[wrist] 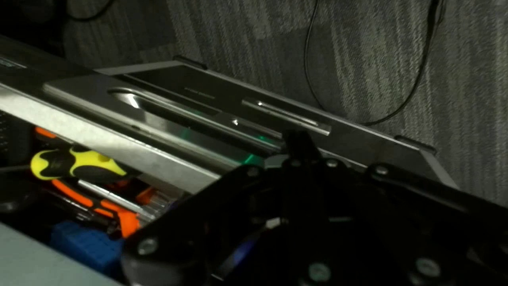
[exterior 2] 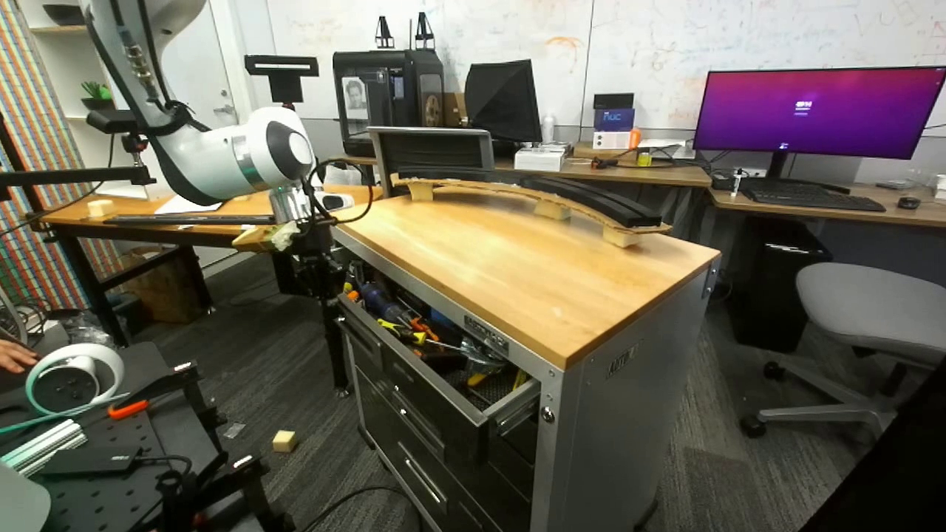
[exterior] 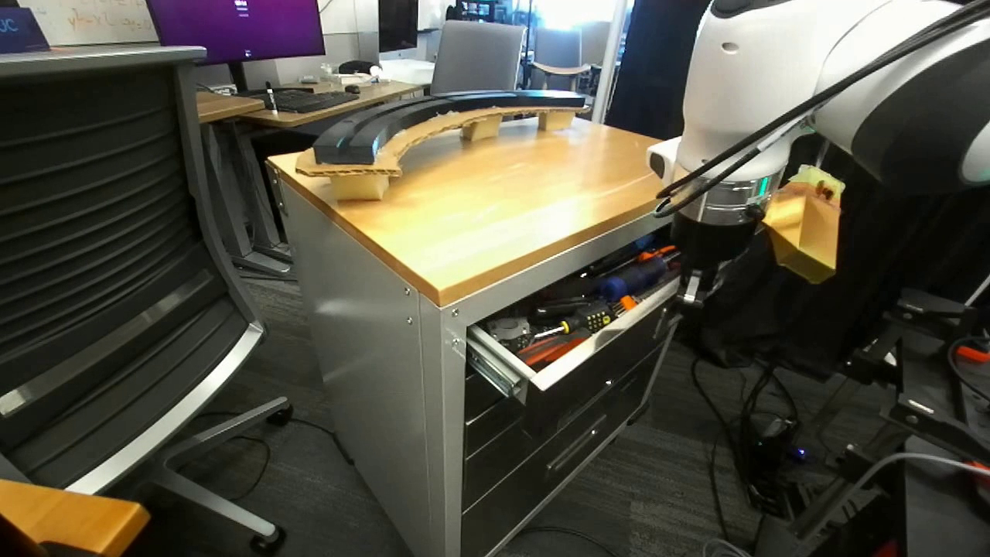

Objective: Put the screwdriver in the topmost drawer and then close the drawer

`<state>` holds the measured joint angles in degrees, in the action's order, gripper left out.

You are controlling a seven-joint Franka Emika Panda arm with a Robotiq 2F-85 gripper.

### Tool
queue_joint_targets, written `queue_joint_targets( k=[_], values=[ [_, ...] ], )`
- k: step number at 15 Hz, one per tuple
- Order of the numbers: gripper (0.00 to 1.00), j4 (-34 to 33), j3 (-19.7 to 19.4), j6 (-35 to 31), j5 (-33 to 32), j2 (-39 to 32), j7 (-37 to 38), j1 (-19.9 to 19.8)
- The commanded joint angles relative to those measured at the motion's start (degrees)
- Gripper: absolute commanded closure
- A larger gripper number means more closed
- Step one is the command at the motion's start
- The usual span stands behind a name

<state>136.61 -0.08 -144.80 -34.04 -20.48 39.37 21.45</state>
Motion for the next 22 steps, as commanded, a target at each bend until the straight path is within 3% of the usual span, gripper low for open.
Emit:
queue_joint_targets(
  k=[1,6,12,13,14,16,20,22],
  values=[
    [0.94,-6.0,-3.6,-1.5,-12.7,-3.2,11.4,4.1],
    [0.92,-8.6,-1.4,0.0,-32.9,-4.0,25.2,4.8],
    [0.91,-8.8,4.0,2.2,-56.8,-2.6,42.3,1.4],
    [0.67,-8.4,5.4,2.1,-58.0,-2.4,42.4,0.1],
    [0.66,-7.9,6.6,1.6,-57.9,-2.3,41.9,-1.2],
    [0.53,-6.2,8.6,1.6,-54.4,-1.2,37.7,-3.4],
    [0.21,0.5,12.5,0.9,-36.4,4.7,19.8,-8.0],
    [0.08,3.2,18.1,3.9,-26.5,8.4,11.0,-14.2]
  ],
)
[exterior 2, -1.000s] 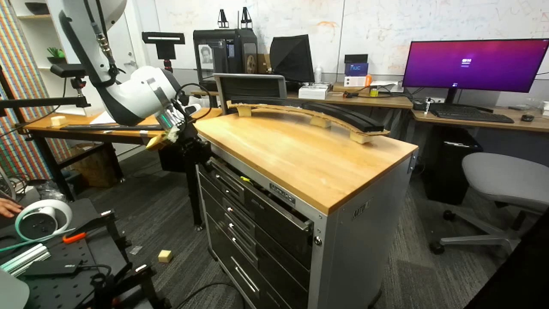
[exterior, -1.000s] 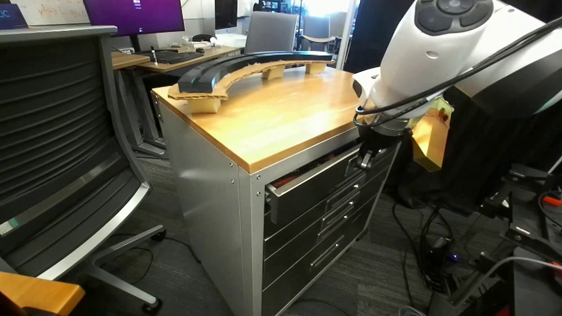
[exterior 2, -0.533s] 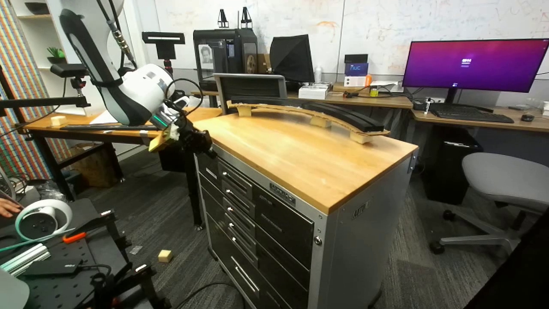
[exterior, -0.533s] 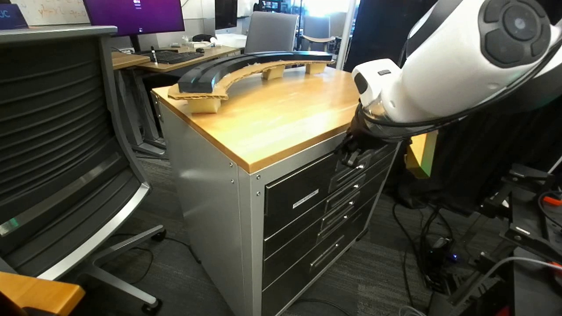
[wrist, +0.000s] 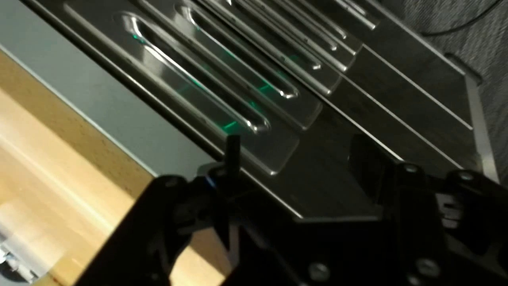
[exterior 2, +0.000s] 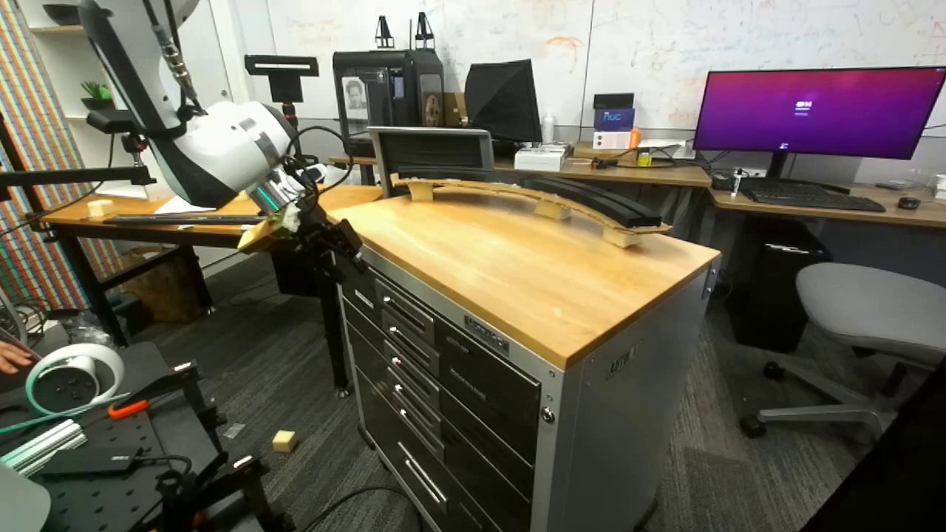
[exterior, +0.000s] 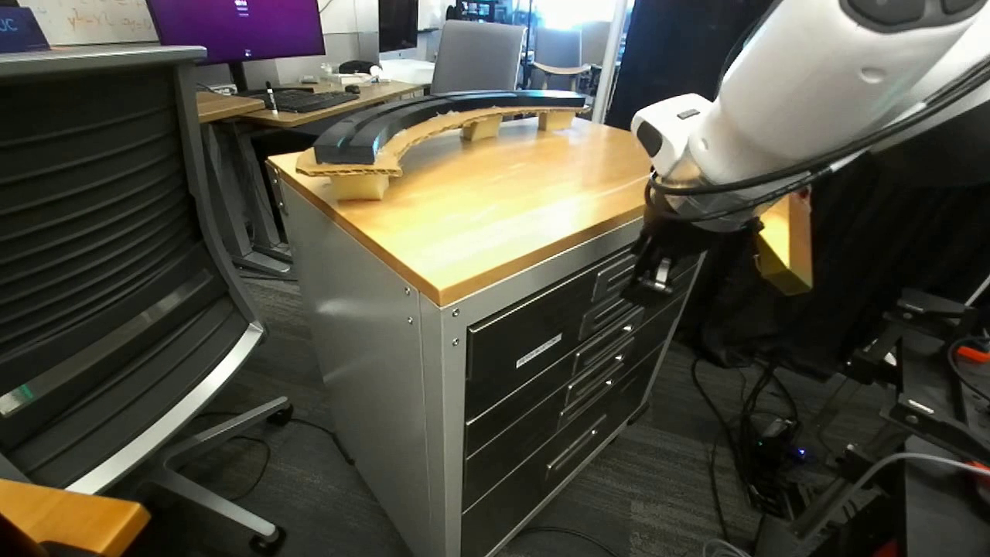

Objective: Put the screwdriver in the topmost drawer and then close the drawer

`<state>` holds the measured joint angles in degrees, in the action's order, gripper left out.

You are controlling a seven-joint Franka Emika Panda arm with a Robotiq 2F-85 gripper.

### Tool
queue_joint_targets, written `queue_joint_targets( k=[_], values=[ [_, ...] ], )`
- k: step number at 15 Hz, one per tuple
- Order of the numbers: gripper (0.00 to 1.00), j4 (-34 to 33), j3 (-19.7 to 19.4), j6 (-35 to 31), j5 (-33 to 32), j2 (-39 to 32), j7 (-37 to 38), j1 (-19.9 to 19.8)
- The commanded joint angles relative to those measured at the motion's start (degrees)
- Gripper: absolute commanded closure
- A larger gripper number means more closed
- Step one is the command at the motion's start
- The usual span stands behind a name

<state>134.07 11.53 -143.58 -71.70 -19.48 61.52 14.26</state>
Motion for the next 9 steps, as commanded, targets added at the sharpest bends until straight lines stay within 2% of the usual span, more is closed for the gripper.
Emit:
queue_joint_targets(
  k=[1,4,5,6,7,9],
  values=[
    [0.01,6.5,9.3,3.0,16.0,8.4,-15.4,-9.8],
    [0.0,8.7,19.5,-0.4,30.1,10.5,-28.9,-18.1],
    [0.0,8.6,23.4,-1.1,34.8,10.6,-33.2,-22.2],
    [0.0,7.6,27.3,0.9,39.8,10.6,-37.4,-26.2],
    [0.0,7.3,13.3,-0.3,36.0,9.6,-31.9,-11.2],
    [0.0,7.4,16.7,-0.2,40.8,10.6,-36.9,-15.1]
  ],
)
